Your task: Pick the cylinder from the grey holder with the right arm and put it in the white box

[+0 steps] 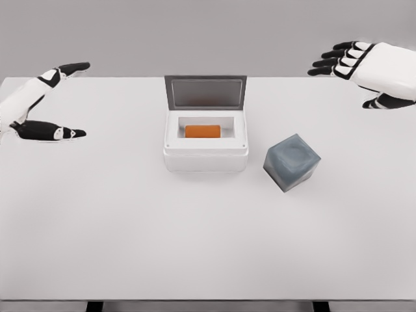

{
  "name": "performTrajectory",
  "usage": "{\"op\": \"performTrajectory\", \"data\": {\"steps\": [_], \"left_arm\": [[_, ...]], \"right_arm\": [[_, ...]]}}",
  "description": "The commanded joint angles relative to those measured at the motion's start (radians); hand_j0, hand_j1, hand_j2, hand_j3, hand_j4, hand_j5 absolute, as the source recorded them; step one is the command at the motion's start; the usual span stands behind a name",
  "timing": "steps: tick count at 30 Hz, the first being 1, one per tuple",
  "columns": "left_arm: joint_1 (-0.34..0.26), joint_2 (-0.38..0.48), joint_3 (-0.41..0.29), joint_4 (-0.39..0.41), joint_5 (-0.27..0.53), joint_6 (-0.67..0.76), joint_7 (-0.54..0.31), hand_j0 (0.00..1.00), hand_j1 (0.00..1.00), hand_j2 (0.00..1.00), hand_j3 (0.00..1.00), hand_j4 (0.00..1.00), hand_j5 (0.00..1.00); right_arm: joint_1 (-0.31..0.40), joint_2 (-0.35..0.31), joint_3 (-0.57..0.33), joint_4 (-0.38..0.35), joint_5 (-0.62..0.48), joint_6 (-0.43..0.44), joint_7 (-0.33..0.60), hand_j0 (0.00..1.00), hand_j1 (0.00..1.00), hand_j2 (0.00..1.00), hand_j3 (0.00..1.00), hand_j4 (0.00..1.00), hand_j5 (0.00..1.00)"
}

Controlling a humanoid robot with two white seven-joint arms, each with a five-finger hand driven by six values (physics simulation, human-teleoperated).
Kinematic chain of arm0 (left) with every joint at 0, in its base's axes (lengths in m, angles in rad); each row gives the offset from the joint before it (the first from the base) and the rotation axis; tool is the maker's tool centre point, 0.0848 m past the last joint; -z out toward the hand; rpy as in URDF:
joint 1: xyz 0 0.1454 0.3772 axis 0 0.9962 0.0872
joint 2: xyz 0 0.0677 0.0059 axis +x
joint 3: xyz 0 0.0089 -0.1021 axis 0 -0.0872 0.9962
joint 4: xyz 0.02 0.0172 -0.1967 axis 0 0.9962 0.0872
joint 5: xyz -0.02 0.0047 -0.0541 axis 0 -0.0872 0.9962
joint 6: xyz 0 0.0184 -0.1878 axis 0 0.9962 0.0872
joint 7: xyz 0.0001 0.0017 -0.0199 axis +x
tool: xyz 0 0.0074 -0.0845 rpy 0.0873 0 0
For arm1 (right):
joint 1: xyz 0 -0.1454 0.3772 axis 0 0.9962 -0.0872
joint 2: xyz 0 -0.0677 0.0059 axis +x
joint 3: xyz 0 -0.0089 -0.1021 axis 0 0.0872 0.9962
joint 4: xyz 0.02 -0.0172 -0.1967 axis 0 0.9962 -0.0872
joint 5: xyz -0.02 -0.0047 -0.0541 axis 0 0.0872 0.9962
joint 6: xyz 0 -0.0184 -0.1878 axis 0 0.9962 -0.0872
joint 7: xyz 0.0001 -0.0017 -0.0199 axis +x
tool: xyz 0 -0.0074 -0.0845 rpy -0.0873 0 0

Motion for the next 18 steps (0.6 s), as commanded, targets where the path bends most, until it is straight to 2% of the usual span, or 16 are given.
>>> {"op": "performTrajectory", "data": {"steps": [1,3,5,7,9,12,14,18], "left_arm": [[-0.008,-0.014,-0.123,0.007,0.140,0.000,-0.049,1.00,1.00,1.00,1.00,1.00,1.00],[-0.049,-0.063,-0.134,0.021,0.227,0.083,-0.180,1.00,1.00,1.00,1.00,1.00,1.00],[-0.115,-0.140,-0.134,0.083,0.285,0.220,-0.357,1.00,1.00,1.00,1.00,1.00,1.00],[-0.164,-0.185,-0.134,0.133,0.335,0.309,-0.456,1.00,1.00,1.00,1.00,1.00,1.00],[-0.209,-0.215,-0.135,0.160,0.391,0.435,-0.491,1.00,1.00,1.00,1.00,1.00,1.00],[-0.247,-0.221,-0.132,0.163,0.421,0.562,-0.497,1.00,1.00,1.00,1.00,1.00,1.00],[-0.284,-0.243,-0.134,0.203,0.457,0.591,-0.497,1.00,1.00,1.00,1.00,1.00,1.00],[-0.344,-0.321,-0.134,0.324,0.451,0.600,-0.496,1.00,1.00,1.00,1.00,1.00,1.00]], "right_arm": [[0.006,-0.006,-0.005,-0.004,-0.006,0.004,-0.001,1.00,1.00,1.00,1.00,1.00,1.00],[0.034,-0.006,-0.004,-0.006,-0.006,0.004,-0.001,1.00,1.00,1.00,1.00,1.00,1.00],[0.034,-0.007,-0.004,-0.013,-0.006,0.004,-0.001,1.00,1.00,1.00,1.00,1.00,1.00],[0.035,-0.007,-0.002,-0.013,-0.006,0.004,-0.001,1.00,1.00,1.00,1.00,1.00,1.00],[0.035,-0.007,-0.002,-0.013,-0.005,0.004,-0.001,1.00,1.00,1.00,1.00,1.00,1.00],[0.037,-0.009,-0.001,-0.015,-0.005,0.004,-0.001,1.00,1.00,1.00,1.00,1.00,1.00],[0.045,-0.009,-0.001,-0.015,-0.005,0.004,-0.001,1.00,1.00,1.00,1.00,1.00,1.00],[0.049,-0.015,-0.001,-0.015,-0.005,0.004,-0.001,1.00,1.00,1.00,1.00,1.00,1.00]]}}
